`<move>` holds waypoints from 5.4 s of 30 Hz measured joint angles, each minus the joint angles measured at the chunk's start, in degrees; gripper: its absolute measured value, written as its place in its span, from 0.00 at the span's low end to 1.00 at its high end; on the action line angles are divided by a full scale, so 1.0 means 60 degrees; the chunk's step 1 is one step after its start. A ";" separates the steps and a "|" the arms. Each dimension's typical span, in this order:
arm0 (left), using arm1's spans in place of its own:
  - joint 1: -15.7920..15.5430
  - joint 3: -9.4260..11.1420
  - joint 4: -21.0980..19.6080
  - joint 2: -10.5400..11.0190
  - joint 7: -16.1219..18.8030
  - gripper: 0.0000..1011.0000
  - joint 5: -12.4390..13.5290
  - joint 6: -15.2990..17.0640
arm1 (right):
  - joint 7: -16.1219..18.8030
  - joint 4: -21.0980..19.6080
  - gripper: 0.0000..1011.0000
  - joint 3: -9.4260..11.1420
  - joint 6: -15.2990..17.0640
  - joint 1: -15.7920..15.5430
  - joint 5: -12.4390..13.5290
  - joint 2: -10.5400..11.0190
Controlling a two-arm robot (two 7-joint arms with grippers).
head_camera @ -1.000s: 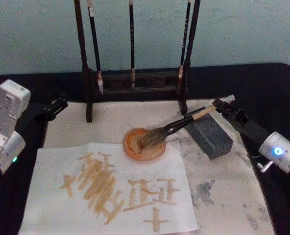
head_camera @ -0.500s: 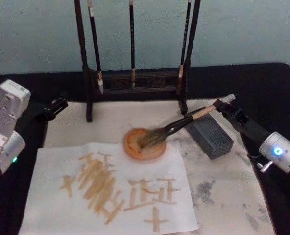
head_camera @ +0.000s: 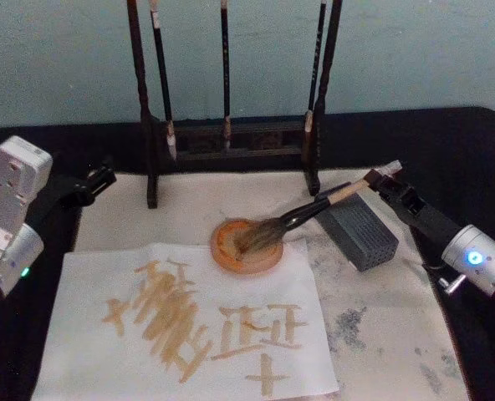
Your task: Pick up the brush from the inkstone, write on the paper, then place the brush back to its original position.
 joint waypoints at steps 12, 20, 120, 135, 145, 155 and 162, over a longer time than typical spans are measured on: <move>-0.0001 0.0000 0.0000 0.0000 0.0000 0.99 0.0000 0.0000 | -0.0136 -0.0859 0.17 -0.0236 -0.0427 -0.0237 -0.0022 0.0338; -0.0001 0.0000 0.0000 0.0000 0.0000 0.99 0.0000 -0.0001 | -0.0422 -0.1990 0.17 -0.0408 -0.0779 -0.0584 -0.0169 0.0728; -0.0001 -0.0001 0.0000 0.0000 0.0000 0.99 0.0000 0.0000 | -0.1941 -0.7910 0.17 -0.1765 -0.1371 -0.1980 -0.5553 0.2872; 0.0000 -0.0001 0.0000 0.0000 0.0000 0.99 0.0000 0.0000 | -0.1745 -0.8322 0.17 -0.0980 -0.1360 -0.2666 -0.5168 0.3246; 0.0000 0.0000 0.0000 0.0000 0.0000 0.99 0.0000 0.0000 | -0.1383 -0.8828 0.17 -0.0823 -0.1500 -0.2694 -0.4799 0.3234; 0.0000 -0.0001 0.0000 -0.0001 0.0000 0.99 0.0000 0.0000 | -0.1177 -0.8944 0.17 -0.1356 -0.1423 -0.2283 -0.4710 0.2913; -0.0001 0.0000 0.0000 0.0000 0.0000 0.99 0.0000 -0.0001 | -0.1130 -0.8554 0.17 -0.1906 -0.1323 -0.1936 -0.4878 0.2615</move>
